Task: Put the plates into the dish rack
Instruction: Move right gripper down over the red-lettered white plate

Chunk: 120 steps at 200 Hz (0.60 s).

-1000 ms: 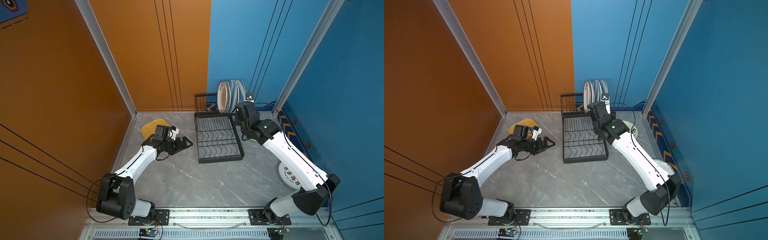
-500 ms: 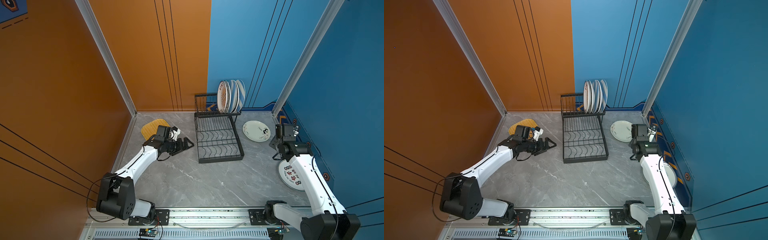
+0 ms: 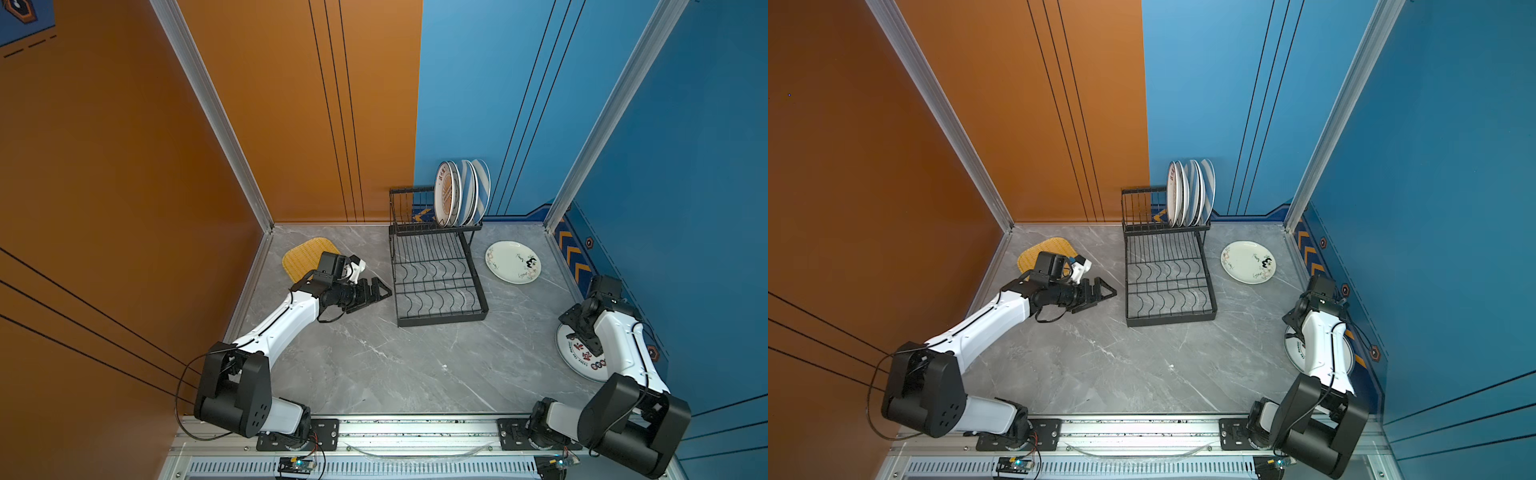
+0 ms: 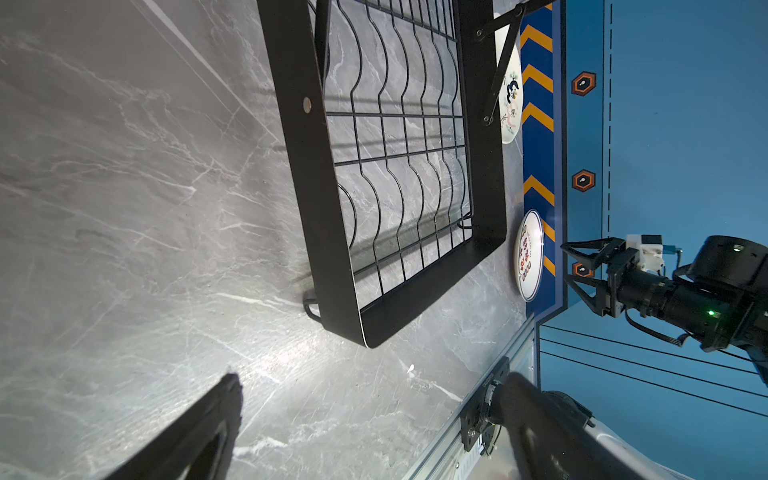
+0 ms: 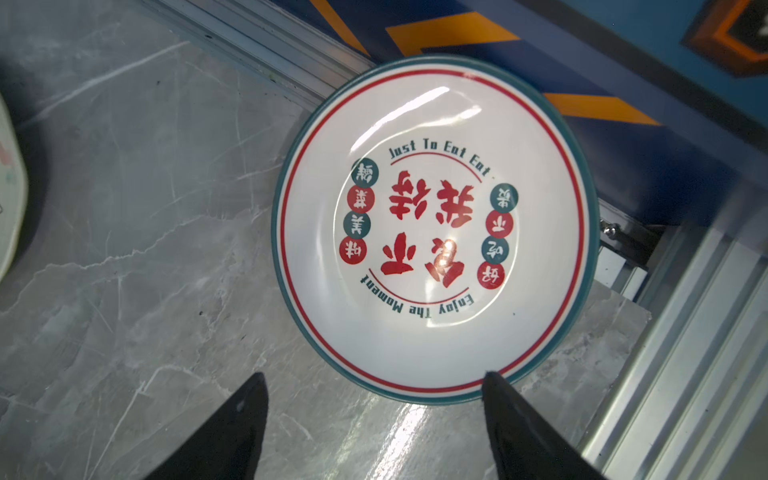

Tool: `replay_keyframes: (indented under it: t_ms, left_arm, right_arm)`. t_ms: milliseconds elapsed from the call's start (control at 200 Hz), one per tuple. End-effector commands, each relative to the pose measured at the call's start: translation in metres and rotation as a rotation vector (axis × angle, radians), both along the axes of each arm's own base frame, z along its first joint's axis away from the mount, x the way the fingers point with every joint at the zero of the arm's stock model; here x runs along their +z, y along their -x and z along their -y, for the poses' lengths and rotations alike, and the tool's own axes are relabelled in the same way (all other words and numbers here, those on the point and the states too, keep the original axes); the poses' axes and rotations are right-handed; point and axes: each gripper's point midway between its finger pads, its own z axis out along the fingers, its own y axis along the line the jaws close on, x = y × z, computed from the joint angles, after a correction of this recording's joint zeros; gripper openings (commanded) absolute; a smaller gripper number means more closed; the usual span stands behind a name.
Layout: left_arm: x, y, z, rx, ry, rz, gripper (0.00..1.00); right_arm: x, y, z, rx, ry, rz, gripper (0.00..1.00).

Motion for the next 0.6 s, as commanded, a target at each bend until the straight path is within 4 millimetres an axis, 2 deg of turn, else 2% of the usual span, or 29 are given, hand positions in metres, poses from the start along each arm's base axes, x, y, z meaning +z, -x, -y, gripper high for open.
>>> replay_keyframes:
  t_ms: [0, 420, 596]
  left_arm:
    - [-0.002, -0.001, 0.003, -0.011, -0.01, -0.002, 0.98]
    - [-0.002, -0.005, 0.006, -0.013, -0.006, -0.008, 0.98]
    - [-0.002, -0.007, 0.006, -0.011, -0.005, -0.01, 0.98]
  right_arm:
    - [-0.014, -0.005, 0.0, 0.024, -0.046, 0.013, 0.82]
    - [-0.062, -0.011, -0.015, 0.067, -0.168, -0.029, 0.84]
    - [-0.071, -0.013, -0.02, 0.092, -0.191, -0.035, 0.83]
